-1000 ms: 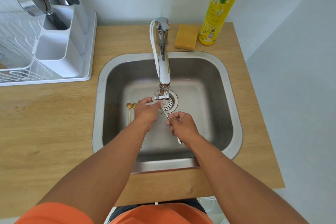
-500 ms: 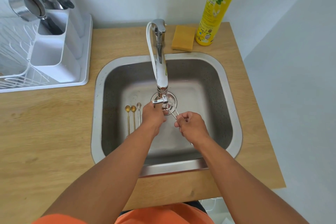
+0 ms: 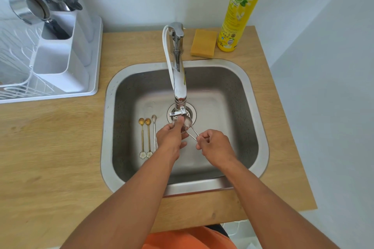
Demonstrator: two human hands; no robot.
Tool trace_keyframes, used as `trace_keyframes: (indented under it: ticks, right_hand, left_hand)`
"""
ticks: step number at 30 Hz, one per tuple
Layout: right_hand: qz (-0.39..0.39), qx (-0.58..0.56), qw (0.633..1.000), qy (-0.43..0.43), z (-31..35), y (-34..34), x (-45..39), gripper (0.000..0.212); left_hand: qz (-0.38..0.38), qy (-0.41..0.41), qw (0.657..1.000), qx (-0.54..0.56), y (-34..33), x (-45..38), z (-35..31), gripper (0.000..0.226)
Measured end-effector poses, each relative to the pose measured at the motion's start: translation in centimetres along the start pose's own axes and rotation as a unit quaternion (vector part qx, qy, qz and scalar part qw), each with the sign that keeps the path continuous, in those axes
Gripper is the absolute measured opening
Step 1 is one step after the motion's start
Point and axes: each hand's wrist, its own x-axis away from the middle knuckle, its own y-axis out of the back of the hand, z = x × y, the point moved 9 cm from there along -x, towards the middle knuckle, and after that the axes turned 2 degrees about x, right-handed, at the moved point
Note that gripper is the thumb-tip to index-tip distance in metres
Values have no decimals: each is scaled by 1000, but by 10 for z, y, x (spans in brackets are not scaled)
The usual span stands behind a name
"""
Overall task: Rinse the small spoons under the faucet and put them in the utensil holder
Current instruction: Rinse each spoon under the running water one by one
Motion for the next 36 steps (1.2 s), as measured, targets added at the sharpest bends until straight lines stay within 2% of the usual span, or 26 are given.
trace_keyframes:
  ticks: [3, 7, 12, 15, 19, 24, 27, 32, 36]
  right_hand:
    - [-11, -12, 1000, -7, -3, 5, -1, 19]
    - [-12, -34, 999, -20, -8, 7, -3, 16]
    - [-2, -60, 998, -28, -8, 5, -3, 14]
    - [17, -117, 992, -46, -11, 1, -2, 11]
    - [31, -129, 990, -48, -11, -3, 5, 12]
    - [-2, -81, 996, -37, -7, -2, 12, 16]
    - [-6, -75, 997, -33, -5, 0, 15, 16]
    - [6, -87, 996, -28, -2, 1, 18, 15]
    - [13, -93, 995, -21, 0, -1, 17, 15]
  left_hand:
    - [-5, -6, 1000, 4, -1, 1, -5, 35]
    - [26, -17, 1000, 5, -6, 4, -7, 36]
    - [74, -22, 997, 29, -11, 6, -1, 15]
    - [90, -6, 994, 64, -8, 7, 2, 8]
    - [60, -1, 996, 60, -1, 7, 0, 28]
    - [21, -16, 999, 37, 0, 11, -11, 27]
    - [41, -6, 999, 11, -7, 14, -16, 17]
    - [83, 46, 995, 26, -8, 20, -14, 23]
    - [69, 72, 992, 75, -2, 20, -10, 28]
